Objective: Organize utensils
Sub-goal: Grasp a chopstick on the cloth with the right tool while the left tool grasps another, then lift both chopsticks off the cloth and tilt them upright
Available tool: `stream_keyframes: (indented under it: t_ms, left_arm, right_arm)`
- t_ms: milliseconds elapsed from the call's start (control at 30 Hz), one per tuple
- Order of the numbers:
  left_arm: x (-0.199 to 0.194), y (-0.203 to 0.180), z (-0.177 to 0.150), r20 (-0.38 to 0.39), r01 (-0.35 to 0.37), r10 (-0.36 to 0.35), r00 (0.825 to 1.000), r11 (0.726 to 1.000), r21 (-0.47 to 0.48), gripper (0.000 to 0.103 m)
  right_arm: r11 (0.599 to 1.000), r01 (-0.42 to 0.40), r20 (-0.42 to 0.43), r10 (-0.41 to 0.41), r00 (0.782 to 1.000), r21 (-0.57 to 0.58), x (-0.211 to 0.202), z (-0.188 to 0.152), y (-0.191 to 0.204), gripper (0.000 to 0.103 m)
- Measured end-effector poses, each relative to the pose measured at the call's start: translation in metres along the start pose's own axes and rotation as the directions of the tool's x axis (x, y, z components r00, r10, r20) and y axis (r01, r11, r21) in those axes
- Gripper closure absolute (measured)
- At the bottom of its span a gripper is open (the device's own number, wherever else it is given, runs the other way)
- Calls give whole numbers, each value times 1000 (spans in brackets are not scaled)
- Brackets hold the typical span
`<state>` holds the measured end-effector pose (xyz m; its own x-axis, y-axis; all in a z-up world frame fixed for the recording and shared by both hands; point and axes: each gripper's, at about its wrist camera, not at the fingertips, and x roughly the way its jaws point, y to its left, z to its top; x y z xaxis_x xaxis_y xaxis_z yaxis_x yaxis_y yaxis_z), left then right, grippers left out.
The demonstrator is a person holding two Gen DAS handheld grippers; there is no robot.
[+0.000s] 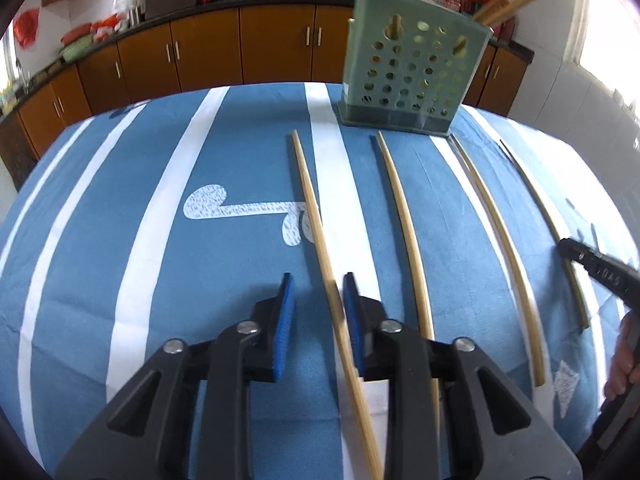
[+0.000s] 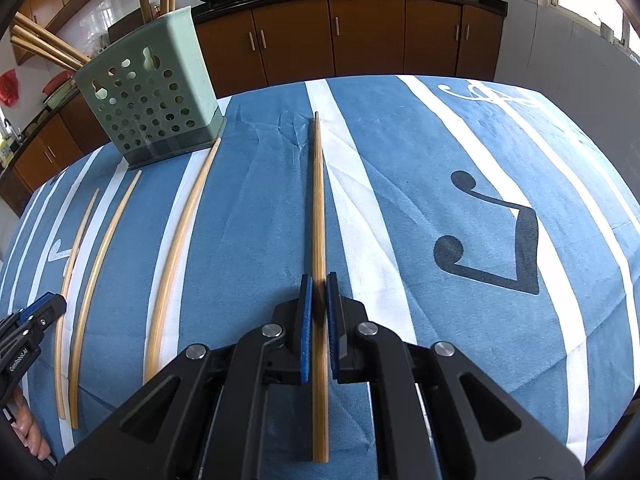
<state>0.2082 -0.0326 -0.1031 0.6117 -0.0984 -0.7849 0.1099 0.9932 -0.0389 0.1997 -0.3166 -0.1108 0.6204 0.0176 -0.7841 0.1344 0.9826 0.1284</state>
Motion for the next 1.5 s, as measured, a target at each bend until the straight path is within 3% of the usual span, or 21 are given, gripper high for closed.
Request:
stream_keyframes:
  t_ms: [67, 167, 467, 800, 1500]
  left_arm:
    - [1, -3, -1, 8, -17, 17, 1000, 1000, 17, 94]
    - [1, 0, 0, 13, -27, 27, 1000, 1000, 13, 95]
    - [12, 67, 20, 14, -125, 127, 992, 988, -94, 95]
    - [13, 78, 23, 18, -98, 101, 995, 988, -123, 93]
    - [15, 78, 23, 20, -85, 88, 996, 989, -124, 90]
  right_arm:
    - [1000, 0, 0, 0, 1000, -1, 0, 0, 0, 95]
    - [1000, -9, -1, 9, 1000, -9, 0, 0, 3, 95]
    - [998, 6, 19, -4, 1000, -63, 8, 5, 21, 95]
    - [994, 63, 60, -58, 997, -91, 12, 6, 28, 95]
    - [996, 49, 57, -44, 997, -76, 12, 7, 28, 94]
